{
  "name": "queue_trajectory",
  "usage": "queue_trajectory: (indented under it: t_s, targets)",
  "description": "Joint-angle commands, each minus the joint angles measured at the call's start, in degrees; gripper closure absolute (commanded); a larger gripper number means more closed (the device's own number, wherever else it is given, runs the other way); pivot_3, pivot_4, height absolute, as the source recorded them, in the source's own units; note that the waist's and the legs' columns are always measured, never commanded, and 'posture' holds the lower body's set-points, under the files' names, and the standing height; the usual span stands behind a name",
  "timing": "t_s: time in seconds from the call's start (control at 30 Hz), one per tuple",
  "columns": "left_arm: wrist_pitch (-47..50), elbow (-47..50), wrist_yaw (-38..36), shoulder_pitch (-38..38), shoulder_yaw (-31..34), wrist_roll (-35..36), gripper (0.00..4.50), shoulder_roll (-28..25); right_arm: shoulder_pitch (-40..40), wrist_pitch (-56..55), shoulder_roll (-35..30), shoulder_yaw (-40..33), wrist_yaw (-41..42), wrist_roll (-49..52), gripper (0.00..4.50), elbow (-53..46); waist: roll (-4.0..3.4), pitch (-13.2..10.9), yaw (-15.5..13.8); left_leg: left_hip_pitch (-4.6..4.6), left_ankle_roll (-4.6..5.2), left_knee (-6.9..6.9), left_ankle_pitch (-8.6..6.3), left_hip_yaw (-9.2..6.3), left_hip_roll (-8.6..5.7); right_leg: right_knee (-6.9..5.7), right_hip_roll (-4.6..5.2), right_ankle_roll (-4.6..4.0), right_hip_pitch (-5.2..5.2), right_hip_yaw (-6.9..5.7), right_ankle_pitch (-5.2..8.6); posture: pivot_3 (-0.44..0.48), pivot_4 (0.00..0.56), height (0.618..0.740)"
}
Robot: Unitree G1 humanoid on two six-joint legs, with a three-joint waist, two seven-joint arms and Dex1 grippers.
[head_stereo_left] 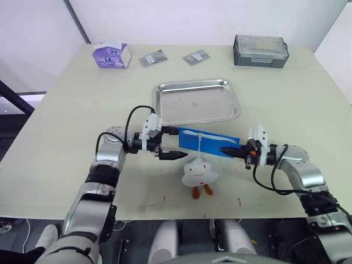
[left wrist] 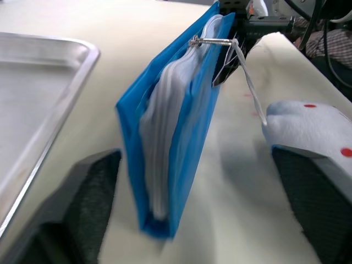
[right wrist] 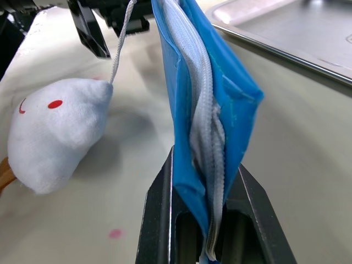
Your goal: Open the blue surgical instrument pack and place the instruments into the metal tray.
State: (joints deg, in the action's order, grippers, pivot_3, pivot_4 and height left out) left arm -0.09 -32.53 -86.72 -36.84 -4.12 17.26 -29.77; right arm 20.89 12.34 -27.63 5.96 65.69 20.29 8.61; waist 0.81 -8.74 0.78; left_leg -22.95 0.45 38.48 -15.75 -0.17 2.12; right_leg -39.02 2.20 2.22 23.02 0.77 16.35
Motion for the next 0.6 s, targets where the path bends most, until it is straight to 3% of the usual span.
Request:
queue_trajectory:
  t_s: [0.03, 0.3, 0.6]
  targets:
    - [2.5, 3.8, -1.4, 0.7, 2.0, 2.7, 0.08, -1.7, -0.3, -0.2, -0.6, -1.7, -0.2, 1.2, 4.50, -2.4, 0.00, 0.0, 0.0, 0.00, 0.00, 0.00, 0.00, 0.00, 0.00, 0.00, 0.00, 0.00, 0.00, 0.00, 0.00, 0.000, 0.150, 0.734]
    - [17.7, 20.3, -5.4, 9.0, 0.2, 9.5, 0.08, -7.7, -0.2, -1.0, -0.9, -1.8, -0.1, 0.8, 4.50, -1.8, -0.01, 0.0, 0.1, 0.01, 0.00, -0.01, 0.00, -0.01, 0.02, -0.01, 0.00, 0.00, 0.00, 0.01, 0.00, 0.000, 0.150, 0.734]
    - [16.6, 25.3, 3.6, 12.7, -7.1, 4.2, 0.08, -1.4, 0.8, -1.2, -0.6, -1.2, 0.0, 0.4, 4.50, -1.2, -0.02, 0.0, 0.0, 0.06, 0.01, -0.01, 0.00, 0.02, 0.02, -0.03, -0.01, -0.01, -0.01, 0.07, 0.00, 0.000, 0.150, 0.734]
